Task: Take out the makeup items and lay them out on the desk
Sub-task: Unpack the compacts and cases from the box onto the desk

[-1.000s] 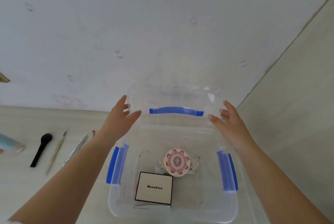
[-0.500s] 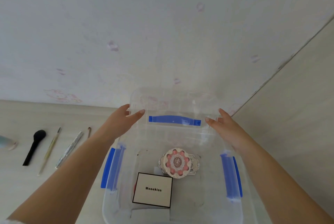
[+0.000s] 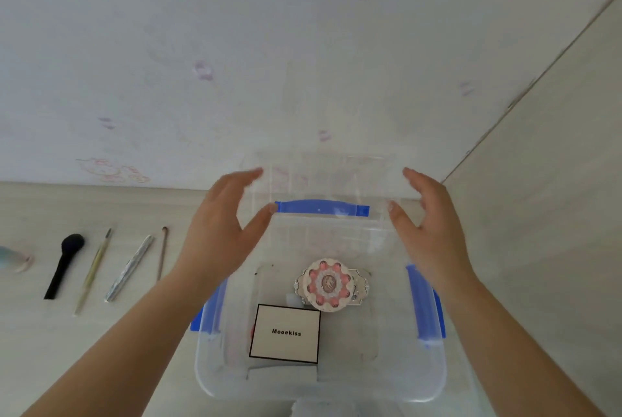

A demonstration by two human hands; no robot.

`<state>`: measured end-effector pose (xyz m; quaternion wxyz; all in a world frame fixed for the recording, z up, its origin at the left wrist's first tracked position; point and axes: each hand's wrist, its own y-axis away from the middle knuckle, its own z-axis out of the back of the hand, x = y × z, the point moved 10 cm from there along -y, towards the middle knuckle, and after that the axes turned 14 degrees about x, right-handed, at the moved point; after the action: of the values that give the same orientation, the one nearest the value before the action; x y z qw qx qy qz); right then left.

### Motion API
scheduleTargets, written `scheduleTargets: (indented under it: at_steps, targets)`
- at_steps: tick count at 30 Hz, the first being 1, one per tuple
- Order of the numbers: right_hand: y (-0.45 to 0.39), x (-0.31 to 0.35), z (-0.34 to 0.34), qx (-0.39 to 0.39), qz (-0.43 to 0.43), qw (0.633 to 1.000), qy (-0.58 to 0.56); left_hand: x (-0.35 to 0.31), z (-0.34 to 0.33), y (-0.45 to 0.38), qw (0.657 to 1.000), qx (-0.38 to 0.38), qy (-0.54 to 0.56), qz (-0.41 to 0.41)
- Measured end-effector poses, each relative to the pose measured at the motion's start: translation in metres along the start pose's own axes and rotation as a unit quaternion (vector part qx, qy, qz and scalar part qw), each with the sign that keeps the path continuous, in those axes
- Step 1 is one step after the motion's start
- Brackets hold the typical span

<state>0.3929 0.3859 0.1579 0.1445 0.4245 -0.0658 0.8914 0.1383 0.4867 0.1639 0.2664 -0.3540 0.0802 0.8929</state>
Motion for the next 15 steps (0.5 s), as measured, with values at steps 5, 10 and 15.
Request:
scheduleTargets:
  at_steps: [5,10,15]
  targets:
    - [0.036,0.038,-0.051,0.146,0.082,0.976,0.137,-0.045,-0.069,0.045,0.951,0.249,-0.151,-0.107]
    - [0.048,-0.023,-0.110,0.311,-0.147,0.909,0.236,0.006,-0.145,0.064,0.834,0.458,-0.307,0.008]
    - [0.048,-0.060,-0.135,0.314,-0.241,0.882,0.256,0.021,-0.169,0.068,0.783,0.486,-0.387,0.025]
